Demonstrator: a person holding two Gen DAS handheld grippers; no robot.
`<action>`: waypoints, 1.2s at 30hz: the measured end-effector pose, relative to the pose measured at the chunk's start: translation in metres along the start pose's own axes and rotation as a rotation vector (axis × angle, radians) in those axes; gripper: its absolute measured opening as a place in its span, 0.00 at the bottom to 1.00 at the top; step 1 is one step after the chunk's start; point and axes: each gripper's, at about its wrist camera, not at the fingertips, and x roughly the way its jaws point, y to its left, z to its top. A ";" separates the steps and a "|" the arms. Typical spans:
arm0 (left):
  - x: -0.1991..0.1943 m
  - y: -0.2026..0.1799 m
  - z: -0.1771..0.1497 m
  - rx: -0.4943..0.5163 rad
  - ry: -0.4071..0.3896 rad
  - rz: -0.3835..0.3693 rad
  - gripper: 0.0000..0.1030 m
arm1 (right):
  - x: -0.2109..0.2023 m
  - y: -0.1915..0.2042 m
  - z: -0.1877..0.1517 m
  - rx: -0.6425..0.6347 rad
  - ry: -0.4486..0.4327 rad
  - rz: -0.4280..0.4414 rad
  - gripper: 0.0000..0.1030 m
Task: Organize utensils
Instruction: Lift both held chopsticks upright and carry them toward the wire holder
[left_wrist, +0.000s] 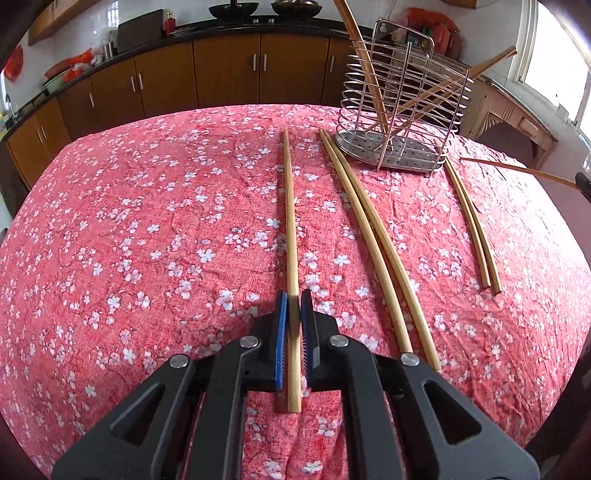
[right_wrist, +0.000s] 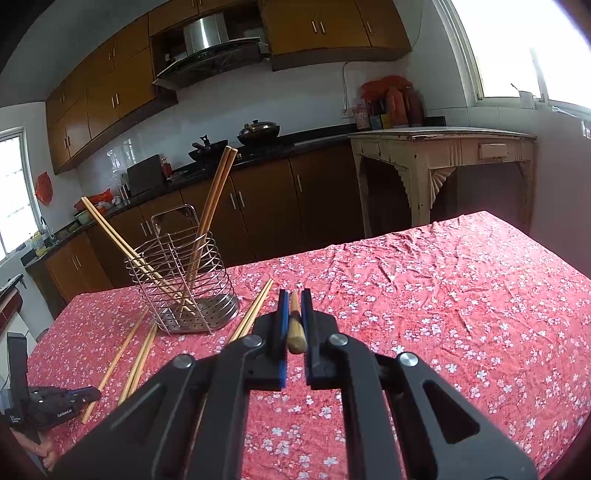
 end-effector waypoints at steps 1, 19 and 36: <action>-0.001 -0.001 -0.001 0.005 0.000 0.004 0.08 | 0.000 0.000 0.000 0.001 0.000 0.000 0.07; -0.055 0.006 0.023 0.000 -0.113 -0.005 0.06 | -0.015 -0.001 0.009 0.025 -0.033 -0.001 0.07; -0.122 0.022 0.074 -0.141 -0.396 -0.040 0.06 | -0.019 0.012 0.032 0.026 -0.083 0.042 0.07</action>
